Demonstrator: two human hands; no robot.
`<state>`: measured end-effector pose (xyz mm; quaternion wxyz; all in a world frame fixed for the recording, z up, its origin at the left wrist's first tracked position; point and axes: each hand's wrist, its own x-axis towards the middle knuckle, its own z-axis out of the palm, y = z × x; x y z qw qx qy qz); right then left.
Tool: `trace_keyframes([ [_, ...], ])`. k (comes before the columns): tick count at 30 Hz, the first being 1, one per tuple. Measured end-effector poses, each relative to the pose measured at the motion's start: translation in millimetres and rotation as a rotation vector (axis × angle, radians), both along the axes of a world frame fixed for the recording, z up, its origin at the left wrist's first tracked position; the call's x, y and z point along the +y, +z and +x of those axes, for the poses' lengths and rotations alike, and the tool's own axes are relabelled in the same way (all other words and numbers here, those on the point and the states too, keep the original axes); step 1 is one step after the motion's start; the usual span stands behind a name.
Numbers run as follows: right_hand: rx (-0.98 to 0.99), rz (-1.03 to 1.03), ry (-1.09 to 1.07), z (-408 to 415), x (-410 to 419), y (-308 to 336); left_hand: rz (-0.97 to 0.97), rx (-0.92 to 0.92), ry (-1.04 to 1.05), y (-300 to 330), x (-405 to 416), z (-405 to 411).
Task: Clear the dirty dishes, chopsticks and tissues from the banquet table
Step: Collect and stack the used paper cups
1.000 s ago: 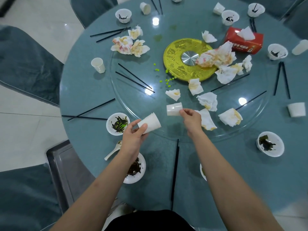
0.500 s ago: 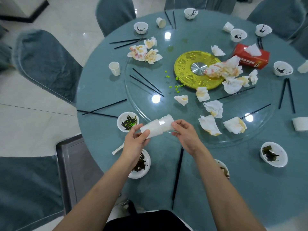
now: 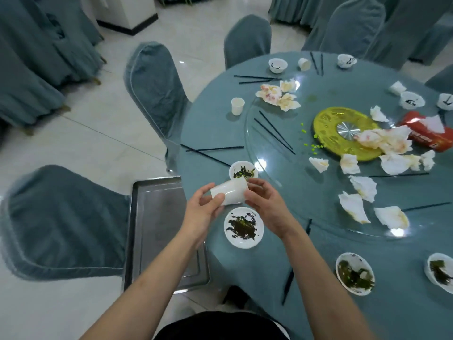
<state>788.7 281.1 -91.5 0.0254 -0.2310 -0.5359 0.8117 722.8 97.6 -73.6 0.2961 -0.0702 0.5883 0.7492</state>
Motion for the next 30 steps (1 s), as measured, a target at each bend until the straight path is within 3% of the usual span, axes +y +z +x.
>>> trace_keyframes([
  [12, 0.119, 0.084, 0.339, -28.1, -229.8, 48.5, 0.072, 0.109, 0.302, 37.8, -240.7, 31.2],
  [19, 0.149, 0.146, 0.489, -32.0, -355.8, 54.2, 0.001, 0.155, 0.382, 50.8, -377.0, 67.5],
  [30, 0.157, 0.127, 0.624, -64.2, -487.3, 66.3, -0.031, 0.139, 0.594, 54.8, -493.6, 70.4],
])
